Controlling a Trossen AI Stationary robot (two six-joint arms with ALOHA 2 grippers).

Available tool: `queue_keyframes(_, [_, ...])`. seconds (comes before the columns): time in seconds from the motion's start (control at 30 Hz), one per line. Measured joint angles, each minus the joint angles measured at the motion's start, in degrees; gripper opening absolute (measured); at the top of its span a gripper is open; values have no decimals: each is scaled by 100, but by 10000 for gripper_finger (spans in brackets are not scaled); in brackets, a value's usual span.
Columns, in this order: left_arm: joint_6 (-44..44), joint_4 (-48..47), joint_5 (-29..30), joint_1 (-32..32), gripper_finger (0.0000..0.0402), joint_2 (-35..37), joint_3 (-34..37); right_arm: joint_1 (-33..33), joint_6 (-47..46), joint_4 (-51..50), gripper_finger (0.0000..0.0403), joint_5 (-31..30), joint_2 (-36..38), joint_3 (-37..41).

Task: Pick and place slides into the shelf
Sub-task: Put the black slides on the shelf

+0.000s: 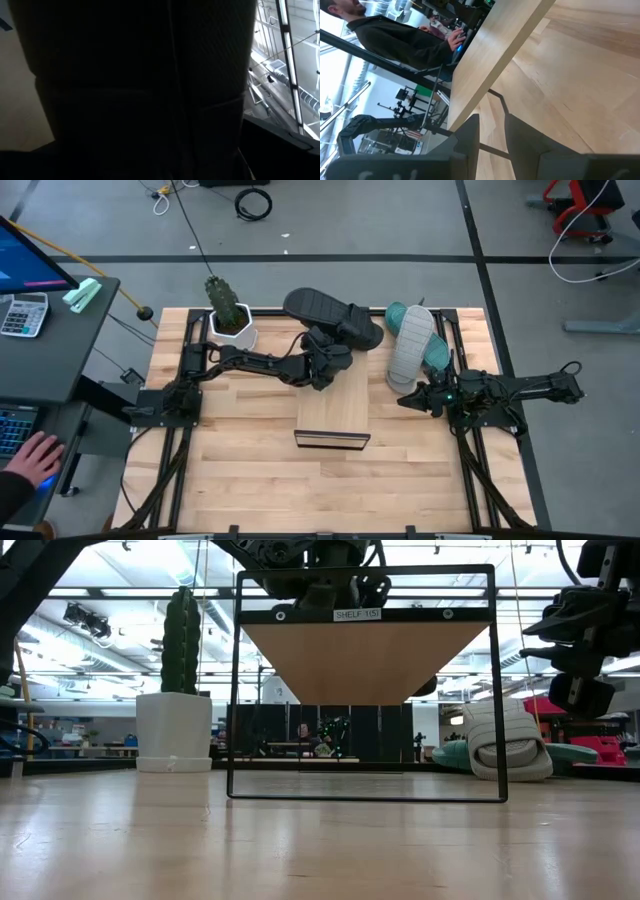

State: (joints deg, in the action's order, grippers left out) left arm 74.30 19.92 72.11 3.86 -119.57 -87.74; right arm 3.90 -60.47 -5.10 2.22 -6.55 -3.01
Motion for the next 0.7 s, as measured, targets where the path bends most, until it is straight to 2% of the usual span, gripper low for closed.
queue_keyframes(0.23, [-758, 68, 12, 2, 380, 11, 0, 0, 0, 0, 98, 4, 0, 0])
queue_keyframes(0.7, [-752, 48, 21, -33, 380, 11, -2, 0, 0, -1, 98, 2, 0, 0])
